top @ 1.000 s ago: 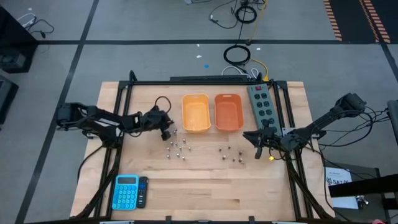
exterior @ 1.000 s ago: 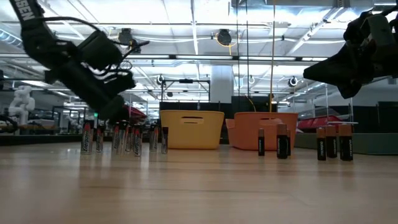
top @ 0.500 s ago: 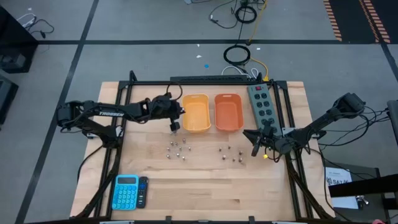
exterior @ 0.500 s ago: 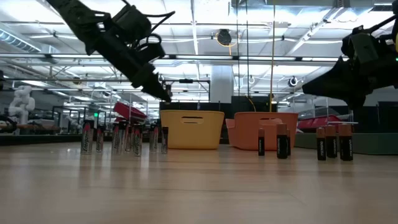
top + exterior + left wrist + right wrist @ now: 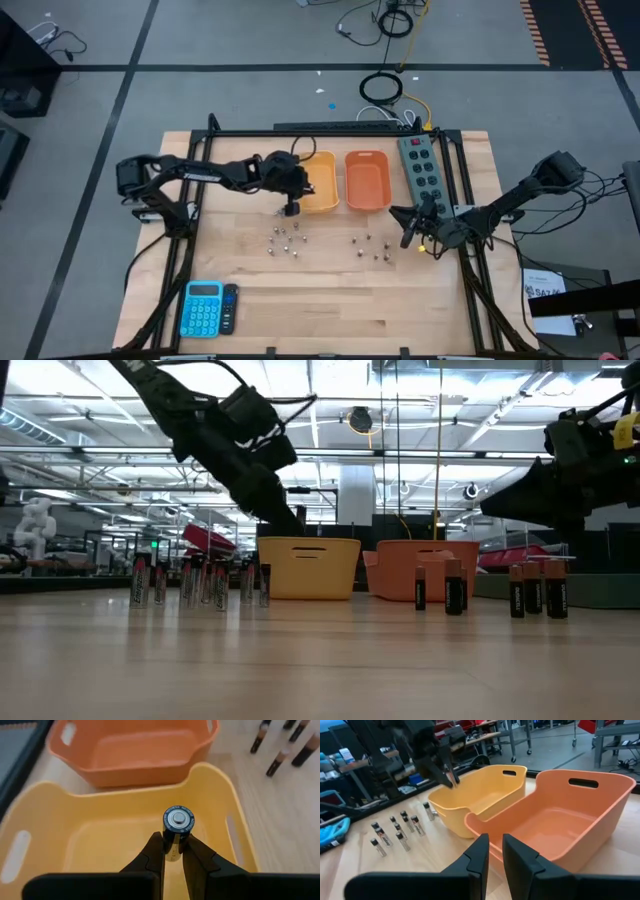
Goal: Sort batteries
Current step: Put the silver battery into the yellow bin
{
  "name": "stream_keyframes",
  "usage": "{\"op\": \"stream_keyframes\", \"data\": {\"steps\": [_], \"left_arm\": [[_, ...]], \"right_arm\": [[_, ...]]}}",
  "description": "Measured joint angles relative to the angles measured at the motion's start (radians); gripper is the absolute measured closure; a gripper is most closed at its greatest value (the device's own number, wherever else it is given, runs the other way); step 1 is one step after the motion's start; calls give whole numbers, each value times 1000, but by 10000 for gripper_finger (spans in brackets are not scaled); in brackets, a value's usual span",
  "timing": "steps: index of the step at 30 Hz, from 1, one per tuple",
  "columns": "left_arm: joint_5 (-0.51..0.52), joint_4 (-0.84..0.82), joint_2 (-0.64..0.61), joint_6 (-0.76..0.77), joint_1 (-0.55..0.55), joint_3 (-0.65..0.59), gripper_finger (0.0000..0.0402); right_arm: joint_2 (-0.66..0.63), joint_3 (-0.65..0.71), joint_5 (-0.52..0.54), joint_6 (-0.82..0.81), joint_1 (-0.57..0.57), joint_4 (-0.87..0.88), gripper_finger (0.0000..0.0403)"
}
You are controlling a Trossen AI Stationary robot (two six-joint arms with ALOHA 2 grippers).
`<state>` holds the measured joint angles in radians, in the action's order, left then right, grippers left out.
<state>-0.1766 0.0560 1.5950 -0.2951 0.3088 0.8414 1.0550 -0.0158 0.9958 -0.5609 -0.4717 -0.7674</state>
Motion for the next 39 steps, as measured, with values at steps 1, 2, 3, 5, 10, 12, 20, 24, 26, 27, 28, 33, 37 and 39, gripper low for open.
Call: {"op": "stream_keyframes", "data": {"steps": [1, 2, 3, 5, 10, 12, 20, 24, 26, 27, 28, 33, 37, 39], "left_arm": [[0, -3, 9, -1, 0, 4, 358], [-1, -6, 16, -1, 2, 10, 358], [-4, -13, 20, -2, 4, 17, 358], [-3, -22, 21, 0, 12, 24, 357], [-3, -24, 21, 13, 26, 35, 279], [-3, -25, 21, 15, 26, 43, 233], [77, -62, -22, -10, 17, 76, 162], [95, -62, -104, -112, -30, 73, 176], [84, -72, -143, -145, -58, 65, 186], [75, -90, -164, -153, -72, 55, 191], [73, -107, -180, -155, -85, 46, 196], [72, -218, -246, -84, -142, -6, 217], [72, -297, -289, -23, -178, -50, 226], [73, -351, -310, 5, -191, -65, 226]], "right_arm": [[0, 0, 0, 2, 0, -5, 355], [0, 0, 0, 3, 0, -8, 355], [0, 0, 0, 4, 0, -8, 355], [0, 0, 1, 5, 0, -8, 355], [0, 0, 1, 5, -1, -8, 355], [0, 0, 0, 5, -1, -7, 355], [0, 0, -8, 24, -2, -3, 355], [0, 0, -30, 35, -17, 5, 355], [0, 0, -45, 43, -27, 4, 355], [0, 0, -54, 49, -30, 2, 355], [0, 0, -54, 52, -34, -1, 355], [0, 0, -52, 82, -41, 1, 355], [0, 0, -53, 79, -41, 1, 355], [0, 0, -54, 75, -41, 1, 355]]}}
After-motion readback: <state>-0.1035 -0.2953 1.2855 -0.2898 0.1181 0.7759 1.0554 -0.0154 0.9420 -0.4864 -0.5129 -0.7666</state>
